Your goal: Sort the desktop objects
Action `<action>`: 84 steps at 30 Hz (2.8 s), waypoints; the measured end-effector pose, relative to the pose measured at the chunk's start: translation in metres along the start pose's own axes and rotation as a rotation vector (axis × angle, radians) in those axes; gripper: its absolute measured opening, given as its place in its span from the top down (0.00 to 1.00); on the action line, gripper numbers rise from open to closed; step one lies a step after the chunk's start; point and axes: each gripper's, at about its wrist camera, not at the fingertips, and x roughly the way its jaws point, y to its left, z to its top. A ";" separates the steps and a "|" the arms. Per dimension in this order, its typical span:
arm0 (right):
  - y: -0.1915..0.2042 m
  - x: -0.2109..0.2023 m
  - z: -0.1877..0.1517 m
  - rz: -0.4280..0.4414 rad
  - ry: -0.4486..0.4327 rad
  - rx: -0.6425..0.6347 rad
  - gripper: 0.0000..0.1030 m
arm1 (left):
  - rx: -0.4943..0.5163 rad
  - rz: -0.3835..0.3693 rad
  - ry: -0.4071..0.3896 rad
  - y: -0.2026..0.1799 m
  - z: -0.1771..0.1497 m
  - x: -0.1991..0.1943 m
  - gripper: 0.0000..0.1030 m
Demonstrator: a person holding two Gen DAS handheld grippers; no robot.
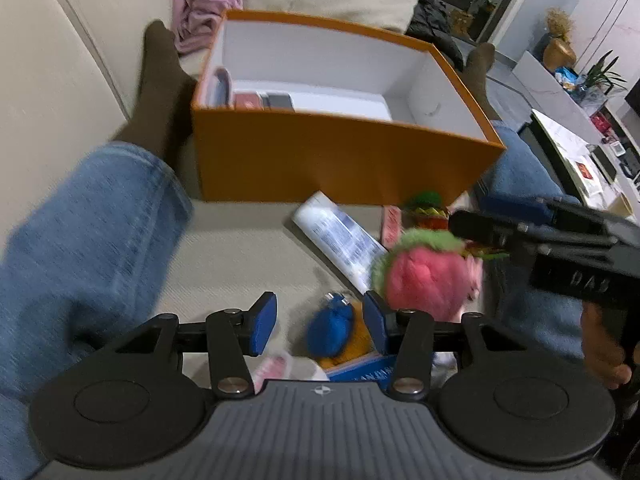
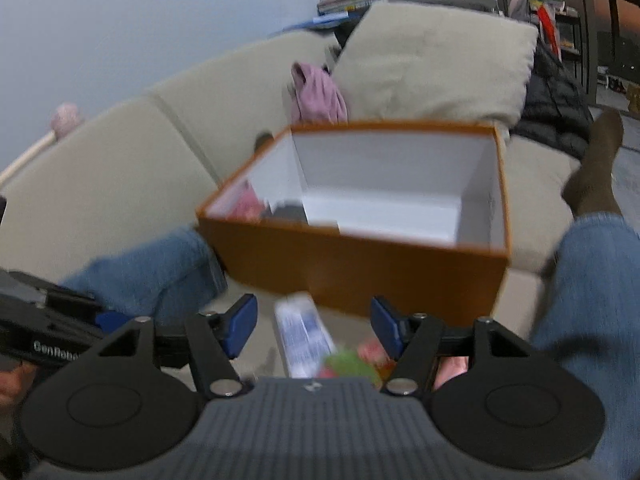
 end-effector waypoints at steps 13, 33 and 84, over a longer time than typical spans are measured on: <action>-0.013 0.025 -0.035 -0.016 0.164 0.024 0.47 | -0.051 -0.026 0.054 -0.012 0.011 0.056 0.46; -0.046 0.021 -0.010 -0.096 0.115 0.079 0.51 | -0.052 0.000 0.130 -0.032 0.024 0.116 0.49; -0.056 0.027 -0.011 -0.091 0.113 0.140 0.66 | -0.084 -0.083 -0.102 -0.010 0.015 0.016 0.93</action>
